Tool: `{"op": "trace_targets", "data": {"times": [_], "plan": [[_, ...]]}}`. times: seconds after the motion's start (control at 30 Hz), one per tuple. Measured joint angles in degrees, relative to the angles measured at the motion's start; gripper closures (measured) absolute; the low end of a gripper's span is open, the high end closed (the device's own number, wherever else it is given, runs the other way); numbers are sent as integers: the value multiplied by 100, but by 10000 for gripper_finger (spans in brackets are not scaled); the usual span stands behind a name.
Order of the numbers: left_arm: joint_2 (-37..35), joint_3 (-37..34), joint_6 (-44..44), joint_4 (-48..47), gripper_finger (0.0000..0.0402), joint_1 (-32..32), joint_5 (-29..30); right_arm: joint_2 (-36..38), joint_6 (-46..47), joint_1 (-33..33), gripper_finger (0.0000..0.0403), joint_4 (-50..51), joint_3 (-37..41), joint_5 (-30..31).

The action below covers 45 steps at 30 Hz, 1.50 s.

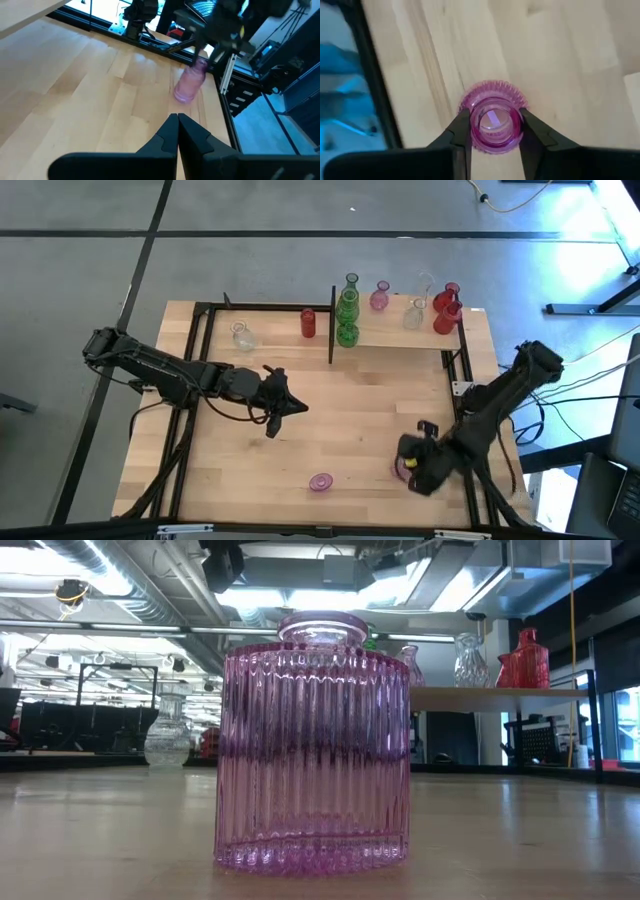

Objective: Sort vases onto shelf
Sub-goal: Put the right pink vase on the shelf aligned with the other pink vase

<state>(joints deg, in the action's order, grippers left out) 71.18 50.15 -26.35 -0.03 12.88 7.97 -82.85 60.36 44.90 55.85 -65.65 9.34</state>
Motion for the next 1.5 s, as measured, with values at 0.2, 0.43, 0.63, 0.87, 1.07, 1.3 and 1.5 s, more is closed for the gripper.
{"op": "trace_targets", "data": {"times": [0.2,0.43,0.63,0.87,1.07,1.3,1.5], "plan": [[0,-2,-2,2,401,-47,-13,829,-405,-1039,315,235,-9,-25],[0,-2,-2,4,401,-63,-13,1283,-1286,-2449,315,1268,-640,-313],[0,-2,0,10,401,-72,-14,1143,-2501,-3802,315,1869,-1719,-93],[0,-2,-2,31,401,-182,-15,823,-3354,-5276,315,1907,-2514,-75],[0,-2,-1,71,401,-238,-13,437,-3876,-6048,315,1836,-2564,-210],[0,-2,-2,70,401,-238,-13,53,-4136,-6440,315,1450,-2566,-242],[0,-2,-2,70,401,-238,-13,-54,-4266,-6788,315,1342,-2585,-230]]}}
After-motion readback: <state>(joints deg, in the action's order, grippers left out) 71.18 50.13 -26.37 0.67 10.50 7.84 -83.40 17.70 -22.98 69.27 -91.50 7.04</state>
